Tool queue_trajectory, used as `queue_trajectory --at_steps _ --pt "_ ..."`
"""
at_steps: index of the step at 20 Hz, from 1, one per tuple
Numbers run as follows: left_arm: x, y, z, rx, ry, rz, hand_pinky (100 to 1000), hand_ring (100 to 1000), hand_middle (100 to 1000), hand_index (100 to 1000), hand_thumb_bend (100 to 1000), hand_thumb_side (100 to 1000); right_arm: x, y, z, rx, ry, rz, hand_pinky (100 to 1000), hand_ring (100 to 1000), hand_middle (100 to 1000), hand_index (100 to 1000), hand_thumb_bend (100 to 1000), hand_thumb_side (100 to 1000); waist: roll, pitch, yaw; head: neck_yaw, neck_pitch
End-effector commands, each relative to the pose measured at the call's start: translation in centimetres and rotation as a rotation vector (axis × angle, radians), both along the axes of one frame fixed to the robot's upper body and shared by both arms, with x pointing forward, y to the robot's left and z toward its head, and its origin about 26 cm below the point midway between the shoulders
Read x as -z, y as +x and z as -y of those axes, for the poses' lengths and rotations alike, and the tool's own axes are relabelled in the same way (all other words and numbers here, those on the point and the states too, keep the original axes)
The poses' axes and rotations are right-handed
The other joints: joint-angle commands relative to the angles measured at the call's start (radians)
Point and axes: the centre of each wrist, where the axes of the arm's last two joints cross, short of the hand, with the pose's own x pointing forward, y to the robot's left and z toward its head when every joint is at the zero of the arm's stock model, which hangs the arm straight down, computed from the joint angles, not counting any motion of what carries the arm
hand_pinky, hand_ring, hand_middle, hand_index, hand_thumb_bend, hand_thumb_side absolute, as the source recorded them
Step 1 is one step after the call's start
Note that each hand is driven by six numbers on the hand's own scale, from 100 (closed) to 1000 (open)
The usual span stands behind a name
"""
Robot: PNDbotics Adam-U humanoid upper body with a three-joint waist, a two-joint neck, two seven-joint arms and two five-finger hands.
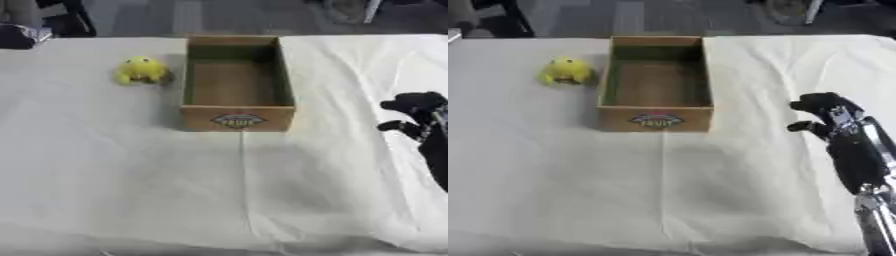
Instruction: Pick up objects on the table and place them in the box.
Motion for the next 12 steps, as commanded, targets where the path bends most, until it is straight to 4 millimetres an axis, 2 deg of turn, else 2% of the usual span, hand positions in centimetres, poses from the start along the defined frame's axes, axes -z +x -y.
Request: queue_trajectory --at_steps 1,8,12 --pt "-1.3 0.6 -1.8 -0.06 0.113 -0.002 880 803 805 909 502 162 -1.0 -0.1 0.3 -0.008 -0.035 0.034 615 814 630 714 100 710 0.008 -0.008 -0.019 0.007 0.005" --pt "-0.2 4.5 0.0 -0.064 0.252 -0.047 867 796 800 911 540 211 -1.6 0.1 -0.1 -0.03 -0.04 0.058 615 814 630 714 100 705 0.015 0.015 -0.089 0.026 -0.011" --pt "1.1 5.8 0.8 -0.086 0.307 -0.076 860 792 797 907 512 222 -2.0 0.1 -0.4 -0.042 -0.032 0.071 616 815 630 715 100 705 0.014 0.027 -0.125 0.044 -0.023"
